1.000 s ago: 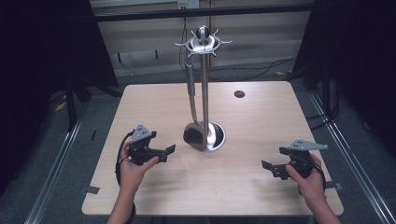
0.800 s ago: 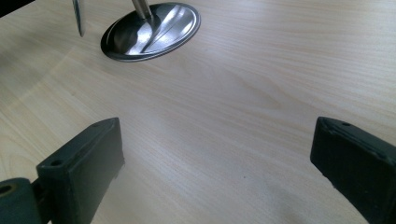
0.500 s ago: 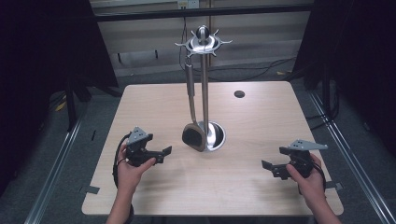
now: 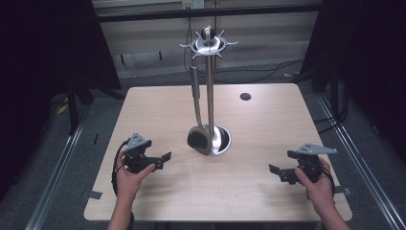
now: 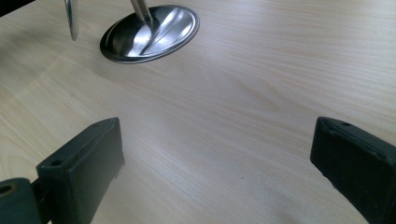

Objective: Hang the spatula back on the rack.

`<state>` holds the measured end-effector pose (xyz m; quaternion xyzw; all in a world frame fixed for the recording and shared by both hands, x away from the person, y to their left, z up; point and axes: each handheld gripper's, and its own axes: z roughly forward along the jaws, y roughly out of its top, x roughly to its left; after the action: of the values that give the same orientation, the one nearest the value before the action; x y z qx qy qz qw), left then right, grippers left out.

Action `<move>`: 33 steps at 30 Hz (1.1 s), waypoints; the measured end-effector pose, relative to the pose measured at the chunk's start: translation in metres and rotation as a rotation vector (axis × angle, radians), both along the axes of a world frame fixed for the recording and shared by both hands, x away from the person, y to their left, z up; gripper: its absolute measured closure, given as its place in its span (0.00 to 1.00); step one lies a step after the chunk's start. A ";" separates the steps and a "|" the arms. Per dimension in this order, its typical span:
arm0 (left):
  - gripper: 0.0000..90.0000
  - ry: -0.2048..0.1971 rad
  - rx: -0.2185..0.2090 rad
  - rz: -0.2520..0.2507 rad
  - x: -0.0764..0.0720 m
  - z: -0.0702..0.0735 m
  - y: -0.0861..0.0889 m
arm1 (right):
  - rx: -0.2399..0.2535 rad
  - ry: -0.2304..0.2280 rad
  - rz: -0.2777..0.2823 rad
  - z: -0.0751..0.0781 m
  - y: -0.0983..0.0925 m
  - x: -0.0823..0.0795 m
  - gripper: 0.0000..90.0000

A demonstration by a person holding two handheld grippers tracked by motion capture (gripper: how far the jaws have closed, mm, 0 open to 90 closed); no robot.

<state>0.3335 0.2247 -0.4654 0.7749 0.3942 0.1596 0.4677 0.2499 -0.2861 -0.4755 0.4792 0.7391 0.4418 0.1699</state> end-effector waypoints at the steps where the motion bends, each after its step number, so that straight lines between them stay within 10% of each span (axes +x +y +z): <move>1: 0.04 0.001 0.004 0.002 0.000 -0.001 0.001 | 0.000 0.003 -0.001 0.000 0.000 0.000 0.03; 33: 0.05 0.026 0.083 0.075 0.003 -0.018 0.029 | -0.017 0.007 -0.023 -0.010 -0.014 0.003 0.03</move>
<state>0.3365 0.2535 -0.4834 0.7803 0.4218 0.1830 0.4239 0.2532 -0.2999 -0.4851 0.4880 0.7378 0.4318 0.1765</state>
